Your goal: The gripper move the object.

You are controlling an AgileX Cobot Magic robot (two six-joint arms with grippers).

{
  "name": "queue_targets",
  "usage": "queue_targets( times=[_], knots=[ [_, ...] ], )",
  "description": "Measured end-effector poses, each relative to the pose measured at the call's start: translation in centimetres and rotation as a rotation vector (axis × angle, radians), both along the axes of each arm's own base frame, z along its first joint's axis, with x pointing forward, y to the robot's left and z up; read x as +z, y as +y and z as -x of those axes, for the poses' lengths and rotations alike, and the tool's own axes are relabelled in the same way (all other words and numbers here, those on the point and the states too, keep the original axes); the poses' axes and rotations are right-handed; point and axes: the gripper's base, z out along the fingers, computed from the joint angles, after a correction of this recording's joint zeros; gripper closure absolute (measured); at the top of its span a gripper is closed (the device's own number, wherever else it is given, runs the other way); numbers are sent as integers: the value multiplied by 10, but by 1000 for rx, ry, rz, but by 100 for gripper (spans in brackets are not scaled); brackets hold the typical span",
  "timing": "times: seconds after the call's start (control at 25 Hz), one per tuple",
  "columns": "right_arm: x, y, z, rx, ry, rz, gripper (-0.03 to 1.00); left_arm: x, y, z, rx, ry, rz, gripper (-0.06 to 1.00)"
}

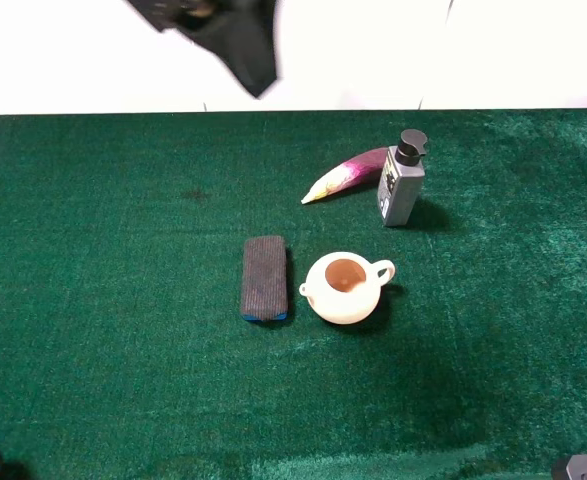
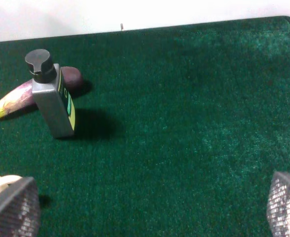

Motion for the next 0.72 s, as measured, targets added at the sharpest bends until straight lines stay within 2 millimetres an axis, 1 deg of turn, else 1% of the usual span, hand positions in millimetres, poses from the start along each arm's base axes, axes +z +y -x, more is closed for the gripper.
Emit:
queue_targets(
  times=[0.12,0.32,0.48,0.64,0.72],
  knots=[
    [0,0,0,0,0,0,28,4,25,11,28,-20,0,-3],
    [0,0,0,0,0,0,28,5,69,37,85,-38,19,-3],
    [0,0,0,0,0,0,28,3,104,64,134,-73,47,-3],
    [0,0,0,0,0,0,28,4,134,94,141,-134,93,-3],
    [0,0,0,0,0,0,28,-1,147,106,146,-161,100,-3]
  ],
)
